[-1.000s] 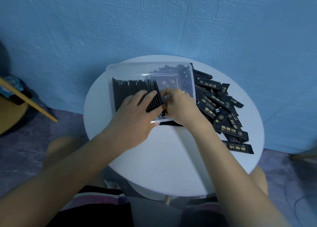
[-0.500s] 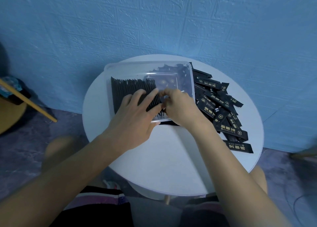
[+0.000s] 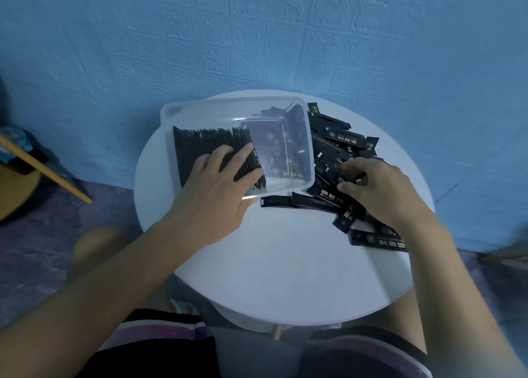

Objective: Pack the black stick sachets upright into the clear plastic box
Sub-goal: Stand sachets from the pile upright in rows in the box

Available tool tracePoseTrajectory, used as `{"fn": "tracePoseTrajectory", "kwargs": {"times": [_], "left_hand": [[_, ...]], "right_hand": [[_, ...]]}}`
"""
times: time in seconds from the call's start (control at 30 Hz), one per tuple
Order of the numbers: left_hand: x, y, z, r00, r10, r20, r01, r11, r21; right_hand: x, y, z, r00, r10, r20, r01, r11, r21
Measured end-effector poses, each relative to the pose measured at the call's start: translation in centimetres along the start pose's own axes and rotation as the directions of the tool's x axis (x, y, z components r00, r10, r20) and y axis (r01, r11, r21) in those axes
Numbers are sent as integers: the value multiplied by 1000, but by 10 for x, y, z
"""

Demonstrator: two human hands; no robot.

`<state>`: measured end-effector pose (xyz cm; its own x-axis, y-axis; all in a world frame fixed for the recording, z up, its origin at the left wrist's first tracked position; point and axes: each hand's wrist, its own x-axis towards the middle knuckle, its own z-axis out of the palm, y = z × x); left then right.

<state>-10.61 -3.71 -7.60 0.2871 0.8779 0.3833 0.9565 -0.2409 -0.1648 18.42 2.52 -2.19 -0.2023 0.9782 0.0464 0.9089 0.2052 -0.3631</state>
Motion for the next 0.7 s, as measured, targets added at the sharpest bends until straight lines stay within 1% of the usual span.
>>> {"fn": "tracePoseTrajectory", "kwargs": {"times": [0.07, 0.17, 0.27, 0.5, 0.57, 0.63, 0.7], "left_hand": [[0, 0, 0, 1000, -4, 4, 4, 1000, -5], [0, 1, -2, 1000, -7, 14, 7, 1000, -5], [-1, 2, -4, 1000, -11, 24, 11, 1000, 0], [-3, 2, -4, 1000, -9, 16, 9, 1000, -10], [-3, 2, -4, 1000, -7, 14, 8, 1000, -9], [-3, 2, -4, 1000, -5, 13, 5, 1000, -6], [-3, 3, -4, 1000, -5, 11, 5, 1000, -4]], "right_hand": [[5, 4, 6, 999, -6, 37, 8, 999, -53], [12, 2, 11, 999, -44, 27, 46, 996, -77], [20, -1, 15, 997, -78, 11, 78, 994, -80], [35, -12, 12, 993, -113, 47, 117, 989, -87], [39, -15, 9, 994, -100, 44, 102, 994, -47], [43, -18, 4, 995, -95, 31, 93, 993, 78], [46, -21, -3, 995, -101, -2, 99, 970, 222]]}}
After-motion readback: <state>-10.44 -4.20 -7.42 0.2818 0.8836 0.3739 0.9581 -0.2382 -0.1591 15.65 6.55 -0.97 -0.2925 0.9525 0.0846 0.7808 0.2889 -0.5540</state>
